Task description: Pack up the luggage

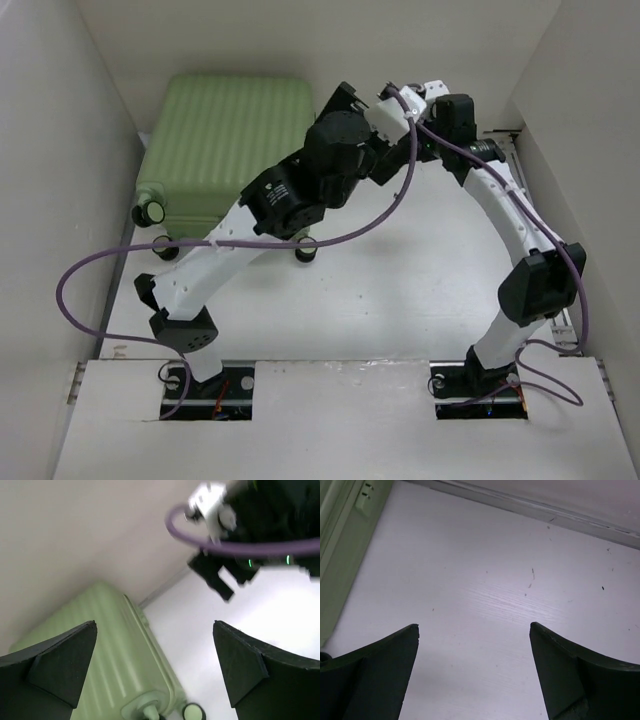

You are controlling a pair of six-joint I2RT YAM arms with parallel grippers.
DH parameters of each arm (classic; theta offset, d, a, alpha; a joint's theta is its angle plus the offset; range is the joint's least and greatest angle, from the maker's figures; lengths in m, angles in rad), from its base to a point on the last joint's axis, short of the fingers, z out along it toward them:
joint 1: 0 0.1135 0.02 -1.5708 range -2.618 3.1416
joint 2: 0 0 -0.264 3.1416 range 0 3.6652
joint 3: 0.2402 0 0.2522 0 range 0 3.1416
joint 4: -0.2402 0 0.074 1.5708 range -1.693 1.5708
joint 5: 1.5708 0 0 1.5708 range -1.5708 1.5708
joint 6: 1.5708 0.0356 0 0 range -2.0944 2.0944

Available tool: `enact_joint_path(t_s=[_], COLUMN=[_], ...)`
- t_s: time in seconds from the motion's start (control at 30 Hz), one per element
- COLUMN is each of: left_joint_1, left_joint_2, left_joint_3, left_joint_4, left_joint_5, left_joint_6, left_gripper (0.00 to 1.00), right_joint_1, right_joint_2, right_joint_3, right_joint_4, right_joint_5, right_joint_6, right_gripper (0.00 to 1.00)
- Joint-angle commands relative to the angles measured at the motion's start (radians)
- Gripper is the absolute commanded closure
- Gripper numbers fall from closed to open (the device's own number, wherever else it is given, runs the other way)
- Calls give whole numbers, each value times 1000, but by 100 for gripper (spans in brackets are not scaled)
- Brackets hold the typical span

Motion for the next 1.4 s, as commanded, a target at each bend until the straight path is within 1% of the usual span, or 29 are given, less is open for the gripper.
enact_joint_path(t_s=[0.0,0.07,0.1,0.13,0.17,0.2,0.23,0.3,0.33,0.37,0.43,0.47,0.5,0.53,0.57,0.63,0.7,0.77,0.8,0.87,0.9,1.0,1.03,1.07,1.17,1.27,1.37], left_joint_1=[62,152,318,432,552,655,818,921,988,1022,1100,1205,1263,1318,1429,1545,1655,1656,1656,1656,1656,1656,1656,1656,1630,1599,1556], left_joint_2=[-79,-110,-139,-157,-180,-209,-284,-370,-441,-469,-512,-541,-541,-553,-553,-562,-572,-587,-607,-616,-616,-583,-546,-523,-437,-399,-398], left_joint_3=[135,135,135,126,94,42,-101,-263,-330,-457,-571,-625,-706,-737,-760,-803,-831,-903,-935,-1013,-1027,-1027,-1017,-1017,-1007,-1021,-1061], left_joint_4=[28,39,24,3,-30,-30,-7,19,19,19,19,19,19,19,19,-33,-62,-51,-30,54,77,131,142,142,142,142,171], left_joint_5=[-49,-60,-22,36,95,171,204,245,286,305,371,397,425,461,565,703,857,858,847,847,847,856,856,841,770,761,749], left_joint_6=[-43,-33,-50,-82,-140,-141,-116,-103,-102,-102,-121,-121,-133,-133,-133,-112,-70,-12,3,13,13,13,13,13,23,32,20], left_gripper=[1,1,1,1,1,1,1,1,1,1,1,1,1,1,1,1,1,1,1,1,1,1,1,1,1,6,11], right_joint_1=[72,146,175,230,253,275,307,339,355,387,430,453,492,511,528,562,574,586,600,611,611,622,622,622,622,622,622], right_joint_2=[-44,-54,-54,-43,-29,-29,-15,8,8,26,61,77,95,133,152,202,213,213,213,213,213,213,213,213,213,224,224], right_joint_3=[-12,29,49,87,103,117,126,135,135,149,166,180,213,230,249,301,310,301,287,263,263,220,197,185,163,152,129], right_joint_4=[-94,-115,-124,-124,-124,-134,-120,-109,-109,-97,-86,-86,-86,-86,-97,-117,-126,-117,-105,-92,-83,-62,-61,-28,-8,17,58], right_joint_5=[93,119,131,131,131,121,72,36,6,-10,-20,-20,-20,-20,-30,-40,-50,-50,-16,-7,-7,9,9,0,-10,13,32], right_joint_6=[-76,-99,-99,-113,-122,-122,-113,-98,-89,-89,-75,-75,-75,-75,-75,-75,-50,-37,-26,-17,-17,3,3,14,31,69,97], right_gripper=[4,4,4,3,2,2,0,0,0,0,0,0,0,0,0,0,0,0,0,0,0,0,0,0,0,0,0])
